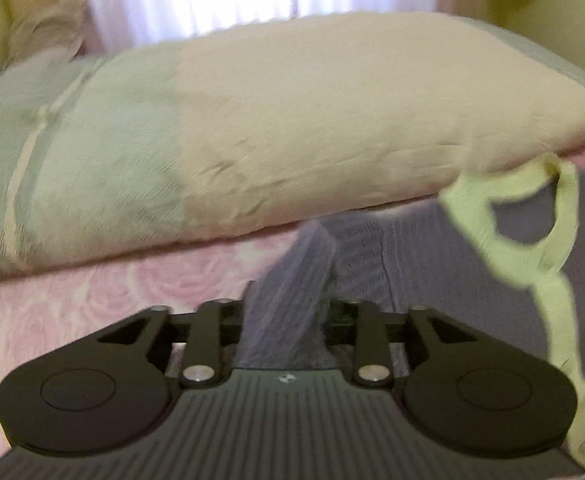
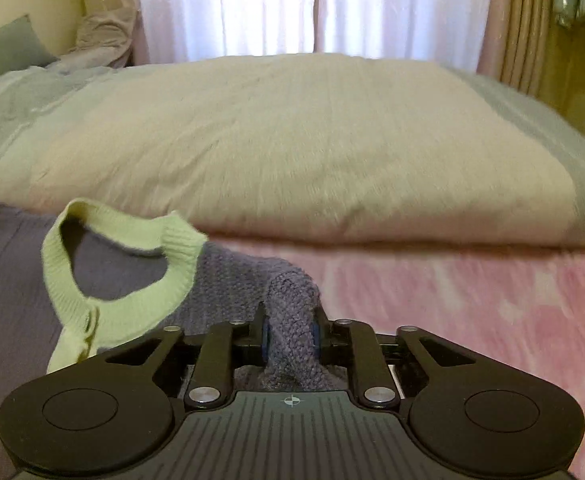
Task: Fold clothes
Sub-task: 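Grasp the cardigan body with both grippers and lift it to flip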
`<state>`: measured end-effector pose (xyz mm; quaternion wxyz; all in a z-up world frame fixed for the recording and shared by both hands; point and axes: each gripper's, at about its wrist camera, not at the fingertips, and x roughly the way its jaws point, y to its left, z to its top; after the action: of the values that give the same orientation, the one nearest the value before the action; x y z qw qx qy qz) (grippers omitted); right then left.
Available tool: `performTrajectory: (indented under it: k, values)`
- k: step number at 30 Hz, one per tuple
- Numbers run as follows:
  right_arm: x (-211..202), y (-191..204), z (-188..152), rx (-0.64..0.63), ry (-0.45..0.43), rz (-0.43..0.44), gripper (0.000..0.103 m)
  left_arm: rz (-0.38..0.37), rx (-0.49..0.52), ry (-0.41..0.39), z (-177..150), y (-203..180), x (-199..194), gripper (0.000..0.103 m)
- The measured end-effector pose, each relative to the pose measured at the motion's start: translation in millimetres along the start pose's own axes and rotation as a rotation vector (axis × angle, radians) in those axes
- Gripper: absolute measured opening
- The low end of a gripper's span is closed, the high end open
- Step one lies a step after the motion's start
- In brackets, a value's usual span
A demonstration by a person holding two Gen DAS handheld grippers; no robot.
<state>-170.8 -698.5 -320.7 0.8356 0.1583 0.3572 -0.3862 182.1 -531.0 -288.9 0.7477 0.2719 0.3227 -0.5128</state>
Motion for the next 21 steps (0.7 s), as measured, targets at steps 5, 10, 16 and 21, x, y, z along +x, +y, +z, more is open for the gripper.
performTrajectory:
  k: [5,10,16,21]
  values:
    - [10,13,-6,0.137,0.003,-0.056,0.069,-0.010,-0.125,0.007,-27,48,-25,0.060]
    - [-28,1,-67,0.305,0.076,-0.032,0.069,-0.020,-0.387,0.135,-110,91,-64,0.060]
    - [-92,-2,-135,0.570,0.139,-0.048,0.069,-0.134,-0.714,0.210,-183,88,-67,0.061]
    - [-134,2,-163,0.707,0.163,-0.067,0.069,-0.237,-0.752,0.212,-182,84,-49,0.003]
